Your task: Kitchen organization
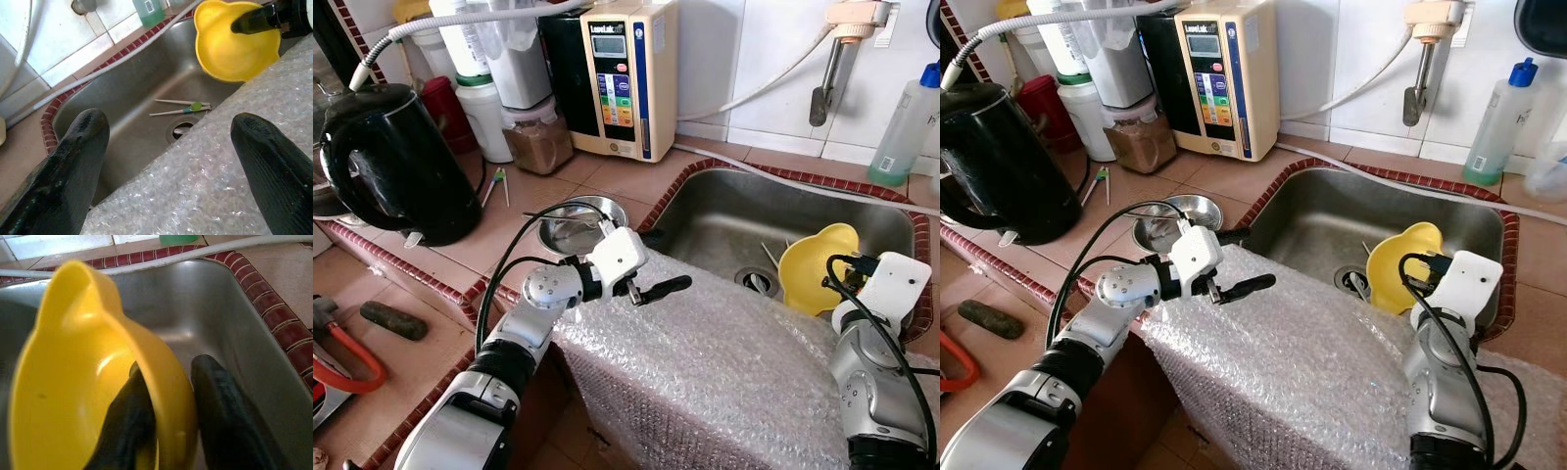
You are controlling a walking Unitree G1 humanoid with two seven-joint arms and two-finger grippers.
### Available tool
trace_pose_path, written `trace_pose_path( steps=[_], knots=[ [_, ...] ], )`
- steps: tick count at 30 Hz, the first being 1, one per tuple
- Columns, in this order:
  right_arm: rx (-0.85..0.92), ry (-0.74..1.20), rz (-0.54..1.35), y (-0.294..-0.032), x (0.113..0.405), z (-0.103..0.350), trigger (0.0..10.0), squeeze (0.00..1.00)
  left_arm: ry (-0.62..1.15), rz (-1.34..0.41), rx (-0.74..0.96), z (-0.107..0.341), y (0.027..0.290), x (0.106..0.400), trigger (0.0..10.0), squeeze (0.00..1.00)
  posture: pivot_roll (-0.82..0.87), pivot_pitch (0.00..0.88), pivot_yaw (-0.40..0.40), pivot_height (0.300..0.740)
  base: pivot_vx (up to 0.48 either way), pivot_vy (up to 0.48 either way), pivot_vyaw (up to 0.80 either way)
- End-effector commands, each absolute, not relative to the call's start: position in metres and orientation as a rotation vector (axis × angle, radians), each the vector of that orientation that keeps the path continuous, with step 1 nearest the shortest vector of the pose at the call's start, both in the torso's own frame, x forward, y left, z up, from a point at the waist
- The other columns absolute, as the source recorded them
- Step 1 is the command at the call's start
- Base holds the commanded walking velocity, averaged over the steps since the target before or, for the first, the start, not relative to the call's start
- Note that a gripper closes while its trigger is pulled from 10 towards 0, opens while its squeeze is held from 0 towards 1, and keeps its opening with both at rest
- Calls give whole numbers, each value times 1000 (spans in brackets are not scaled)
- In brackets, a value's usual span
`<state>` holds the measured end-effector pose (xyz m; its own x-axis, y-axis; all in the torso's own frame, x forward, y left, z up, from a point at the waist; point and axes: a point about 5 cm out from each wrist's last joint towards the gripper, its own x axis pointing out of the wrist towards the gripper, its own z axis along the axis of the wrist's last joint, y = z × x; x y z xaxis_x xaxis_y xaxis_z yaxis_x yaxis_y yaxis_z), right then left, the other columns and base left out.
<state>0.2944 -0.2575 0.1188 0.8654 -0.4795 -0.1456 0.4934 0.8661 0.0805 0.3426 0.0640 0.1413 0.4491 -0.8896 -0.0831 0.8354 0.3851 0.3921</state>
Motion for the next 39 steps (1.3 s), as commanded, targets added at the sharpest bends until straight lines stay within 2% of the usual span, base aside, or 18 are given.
trace_pose_path(
  steps=[1, 12, 16, 24, 27, 31, 34, 36, 38, 39],
  knots=[
    [138, 203, -519, -256, 291, 102, 10000, 1000, -148, -1107, 435, 144, 66, 345, 10000, 1000, -48, 0, 135, 740, 0, 0, 0],
    [161, 234, -539, -257, 291, 98, 10000, 1000, -156, -1096, 435, 143, 66, 346, 10000, 1000, -44, 0, 134, 740, 0, 0, 0],
    [169, 172, -594, -263, 291, 107, 10000, 1000, -156, -1094, 433, 143, 66, 346, 10000, 1000, -41, 0, 132, 740, 0, 0, 0],
    [105, 149, -578, -263, 296, 116, 10000, 1000, -158, -1079, 435, 144, 67, 347, 10000, 1000, -41, 0, 133, 740, 0, 0, 0],
    [-13, 147, -556, -261, 296, 116, 10000, 1000, -167, -1057, 424, 146, 67, 349, 10000, 1000, -38, 0, 133, 740, 0, 0, 0],
    [30, 147, -558, -260, 296, 115, 10000, 1000, -170, -1041, 431, 146, 69, 350, 10000, 1000, -39, 0, 135, 740, 0, 0, 0],
    [39, 133, -553, -260, 296, 117, 10000, 1000, -180, -990, 420, 149, 72, 354, 10000, 1000, -38, 0, 136, 740, 0, 0, 0],
    [141, 49, -450, -243, 298, 129, 10000, 1000, -201, -809, 362, 162, 83, 368, 10000, 1000, -36, 0, 136, 740, 0, 0, 0],
    [141, 49, -450, -243, 298, 129, 10000, 1000, -201, -809, 362, 162, 83, 368, 10000, 1000, -36, 0, 136, 740, 0, 0, 0],
    [106, 18, -364, -229, 297, 133, 10000, 1000, -202, -698, 318, 169, 91, 376, 10000, 1000, -40, 0, 134, 740, 0, 0, 0]
  ],
)
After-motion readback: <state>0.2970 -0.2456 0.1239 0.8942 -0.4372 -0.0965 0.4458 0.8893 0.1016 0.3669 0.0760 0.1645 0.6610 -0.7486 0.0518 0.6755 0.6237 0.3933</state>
